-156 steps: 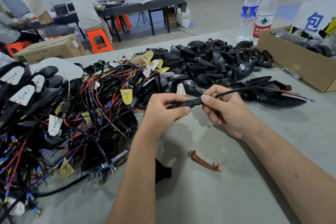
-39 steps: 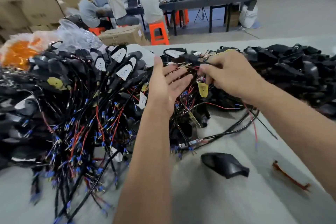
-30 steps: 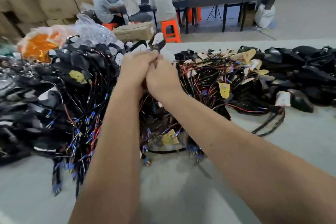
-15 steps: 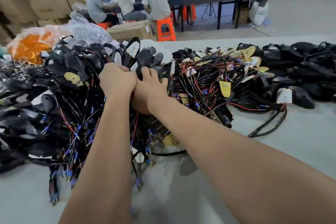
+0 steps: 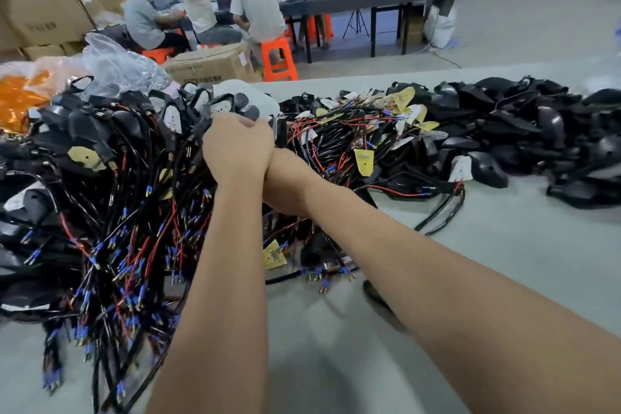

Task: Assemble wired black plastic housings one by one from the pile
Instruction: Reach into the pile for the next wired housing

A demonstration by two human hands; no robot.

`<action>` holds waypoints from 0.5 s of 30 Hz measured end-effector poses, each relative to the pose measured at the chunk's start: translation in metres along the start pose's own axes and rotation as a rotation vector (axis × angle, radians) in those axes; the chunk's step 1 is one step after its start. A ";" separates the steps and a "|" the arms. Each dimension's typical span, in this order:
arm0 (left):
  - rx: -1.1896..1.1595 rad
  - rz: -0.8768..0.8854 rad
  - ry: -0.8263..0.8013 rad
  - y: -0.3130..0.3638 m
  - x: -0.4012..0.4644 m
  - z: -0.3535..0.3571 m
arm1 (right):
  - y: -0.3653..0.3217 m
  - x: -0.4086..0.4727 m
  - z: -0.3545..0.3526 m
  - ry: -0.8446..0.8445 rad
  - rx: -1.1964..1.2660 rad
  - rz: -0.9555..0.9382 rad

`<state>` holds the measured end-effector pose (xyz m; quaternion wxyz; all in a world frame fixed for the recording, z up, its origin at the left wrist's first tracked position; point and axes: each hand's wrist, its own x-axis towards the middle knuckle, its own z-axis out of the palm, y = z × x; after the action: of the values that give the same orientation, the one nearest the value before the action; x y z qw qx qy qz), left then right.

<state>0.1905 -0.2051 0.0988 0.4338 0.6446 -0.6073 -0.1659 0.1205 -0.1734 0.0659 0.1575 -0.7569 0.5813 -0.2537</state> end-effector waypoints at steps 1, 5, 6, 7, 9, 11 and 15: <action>-0.039 0.004 0.000 0.004 -0.005 0.007 | 0.010 -0.010 -0.007 0.092 -0.007 -0.002; -0.120 0.068 -0.054 0.016 -0.031 0.041 | 0.058 -0.051 -0.034 0.406 -0.001 0.030; -0.103 0.103 -0.081 0.018 -0.038 0.050 | 0.072 -0.060 -0.040 0.470 -0.024 0.098; -0.074 0.146 -0.110 0.020 -0.043 0.058 | 0.086 -0.067 -0.046 0.531 -0.048 0.193; 0.007 0.214 -0.209 0.022 -0.052 0.076 | 0.115 -0.080 -0.056 0.634 -0.132 0.386; 0.113 0.243 -0.320 0.023 -0.059 0.091 | 0.140 -0.085 -0.061 0.517 -0.284 0.503; 0.271 0.273 -0.363 0.022 -0.059 0.109 | 0.162 -0.079 -0.064 0.245 -0.407 0.532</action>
<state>0.0836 -0.1871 0.0346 0.2459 0.5685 -0.7732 -0.1360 -0.0606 -0.1385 0.0164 -0.0069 -0.5588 0.8113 -0.1719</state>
